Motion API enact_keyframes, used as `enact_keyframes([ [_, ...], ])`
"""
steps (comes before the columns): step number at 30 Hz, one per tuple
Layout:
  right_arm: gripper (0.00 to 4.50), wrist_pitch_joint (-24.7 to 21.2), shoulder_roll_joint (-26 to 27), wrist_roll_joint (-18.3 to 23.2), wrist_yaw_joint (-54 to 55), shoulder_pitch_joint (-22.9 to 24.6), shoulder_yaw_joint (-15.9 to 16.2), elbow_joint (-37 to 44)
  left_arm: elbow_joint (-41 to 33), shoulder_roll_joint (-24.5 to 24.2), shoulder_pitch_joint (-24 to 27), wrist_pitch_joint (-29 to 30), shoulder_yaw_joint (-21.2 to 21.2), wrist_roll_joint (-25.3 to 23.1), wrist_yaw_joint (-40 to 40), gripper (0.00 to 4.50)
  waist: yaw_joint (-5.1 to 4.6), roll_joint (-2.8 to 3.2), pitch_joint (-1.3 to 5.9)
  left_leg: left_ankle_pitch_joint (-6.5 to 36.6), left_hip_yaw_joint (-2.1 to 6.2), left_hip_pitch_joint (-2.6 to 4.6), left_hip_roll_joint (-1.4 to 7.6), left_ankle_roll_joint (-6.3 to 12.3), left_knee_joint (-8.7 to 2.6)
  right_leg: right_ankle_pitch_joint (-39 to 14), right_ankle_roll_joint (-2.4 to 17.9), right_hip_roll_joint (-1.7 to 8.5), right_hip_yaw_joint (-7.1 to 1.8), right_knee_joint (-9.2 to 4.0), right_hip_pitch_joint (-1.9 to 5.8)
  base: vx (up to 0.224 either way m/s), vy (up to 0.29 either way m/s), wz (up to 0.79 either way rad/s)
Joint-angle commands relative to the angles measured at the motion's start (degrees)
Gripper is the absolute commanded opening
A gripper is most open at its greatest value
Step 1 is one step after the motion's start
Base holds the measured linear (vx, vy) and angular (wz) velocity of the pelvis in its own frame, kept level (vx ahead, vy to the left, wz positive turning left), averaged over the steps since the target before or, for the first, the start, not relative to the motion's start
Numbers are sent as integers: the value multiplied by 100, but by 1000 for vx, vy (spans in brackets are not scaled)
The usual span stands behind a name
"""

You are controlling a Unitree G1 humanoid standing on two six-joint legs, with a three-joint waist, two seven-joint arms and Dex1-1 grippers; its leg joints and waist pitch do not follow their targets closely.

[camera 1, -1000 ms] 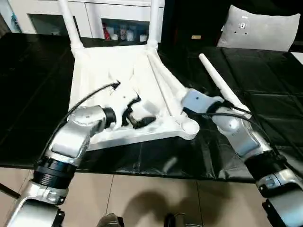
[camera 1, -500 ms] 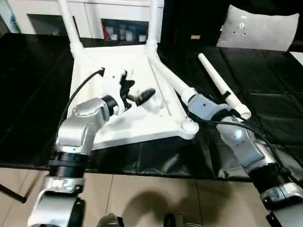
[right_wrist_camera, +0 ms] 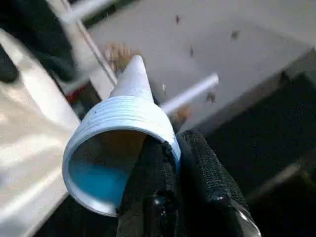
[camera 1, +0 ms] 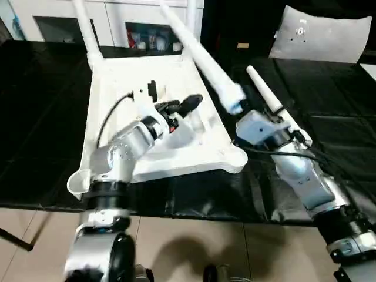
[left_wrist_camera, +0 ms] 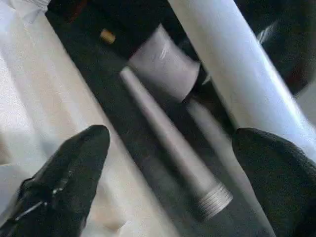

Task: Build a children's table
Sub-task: Pick table leg

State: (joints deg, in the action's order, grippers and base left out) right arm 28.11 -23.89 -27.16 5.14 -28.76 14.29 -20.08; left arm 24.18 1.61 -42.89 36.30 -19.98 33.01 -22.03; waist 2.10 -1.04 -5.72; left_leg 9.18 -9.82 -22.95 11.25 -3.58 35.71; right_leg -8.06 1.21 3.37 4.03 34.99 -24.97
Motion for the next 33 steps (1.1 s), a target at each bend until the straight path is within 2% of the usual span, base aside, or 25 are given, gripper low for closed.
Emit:
enact_keyframes([
  [1, 6, 286, -15, 82, -21, 21, 63, 209, 128, 79, -243, 74, -332, 487, 128, 450, 21, -46, 605, 1536, -27, 124, -41, 408, -278, -2392, 373, 232, -111, -566, 349, 0, 0, 0],
  [2, 6, 336, -4, 103, -52, 31, 82, 218, 173, 107, -304, 88, -443, 633, 142, 450, 16, -51, 600, 1553, -18, 105, -29, 430, -284, -2321, 421, 228, -103, -547, 357, 0, 0, 0],
  [4, 6, 462, -2, 48, -71, 52, 149, 215, 267, 216, -481, 197, -878, 1217, 283, 450, 13, -44, 594, 1598, -19, 114, -31, 451, -271, -2251, 511, 236, -100, -534, 357, 0, 0, 0],
  [5, 6, 482, 12, 55, -107, 67, 179, 211, 355, 276, -604, 183, -1185, 1626, 400, 450, 13, -33, 595, 1606, -13, 108, -28, 454, -275, -2240, 533, 239, -99, -527, 363, 0, 0, 0],
  [6, 6, 559, 40, 85, -158, 101, 197, 209, 501, 335, -785, 185, -1630, 2168, 564, 450, 14, -52, 601, 1636, -21, 114, -41, 463, -259, -2178, 608, 237, -97, -522, 363, 0, 0, 0],
  [10, 6, 693, 51, 101, -200, 118, 196, 202, 536, 313, -891, 301, -1868, 2543, 526, 450, 22, -65, 595, 1583, -27, 98, -44, 521, -255, -2231, 530, 229, -102, -521, 372, 0, 0, 0],
  [15, 6, 761, 52, 106, -269, 94, 232, 128, 482, 263, -859, 350, -1733, 2419, 442, 450, 15, -66, 592, 1592, -20, 101, -26, 503, -261, -2347, 428, 229, -106, -525, 366, 0, 0, 0],
  [19, 0, 852, 64, 134, -347, 66, 232, 85, 417, 142, -699, 90, -1209, 1877, 262, 414, 16, -77, 589, 1599, -8, 93, -9, 497, -276, -2425, 332, 238, -116, -535, 360, 0, 0, 0],
  [20, 0, 862, 63, 125, -354, 65, 230, 83, 417, 131, -678, 47, -1144, 1806, 249, 414, 16, -73, 592, 1590, -11, 95, -12, 477, -274, -2412, 335, 242, -121, -532, 365, 0, 0, 0],
  [23, 0, 974, 65, 179, -419, 70, 250, 83, 463, 79, -653, -127, -977, 1582, 212, 371, 25, -77, 592, 1562, -9, 90, -5, 464, -278, -2354, 366, 255, -129, -525, 370, 0, 0, 0],
  [27, 0, 1055, 57, 152, -434, 75, 250, 105, 498, 17, -627, -244, -797, 1377, 192, 350, 24, -74, 597, 1537, -9, 83, -4, 468, -279, -2266, 401, 256, -136, -508, 377, 0, 0, 0],
  [28, 0, 1054, 54, 133, -430, 71, 247, 86, 507, 13, -625, -261, -781, 1364, 191, 350, 21, -76, 595, 1535, -9, 82, -4, 471, -281, -2249, 409, 252, -136, -505, 377, 0, 0, 0],
  [29, 0, 1054, 54, 133, -430, 71, 247, 86, 507, 13, -625, -261, -781, 1364, 191, 326, 22, -75, 597, 1528, -12, 83, -7, 470, -276, -2243, 420, 254, -137, -505, 380, 0, 0, 0],
  [33, 0, 1061, 59, 113, -456, 56, 217, 29, 540, 4, -636, -297, -793, 1386, 168, 309, 21, -75, 598, 1536, -13, 88, -5, 464, -278, -2200, 480, 255, -136, -496, 382, 0, 0, 0],
])
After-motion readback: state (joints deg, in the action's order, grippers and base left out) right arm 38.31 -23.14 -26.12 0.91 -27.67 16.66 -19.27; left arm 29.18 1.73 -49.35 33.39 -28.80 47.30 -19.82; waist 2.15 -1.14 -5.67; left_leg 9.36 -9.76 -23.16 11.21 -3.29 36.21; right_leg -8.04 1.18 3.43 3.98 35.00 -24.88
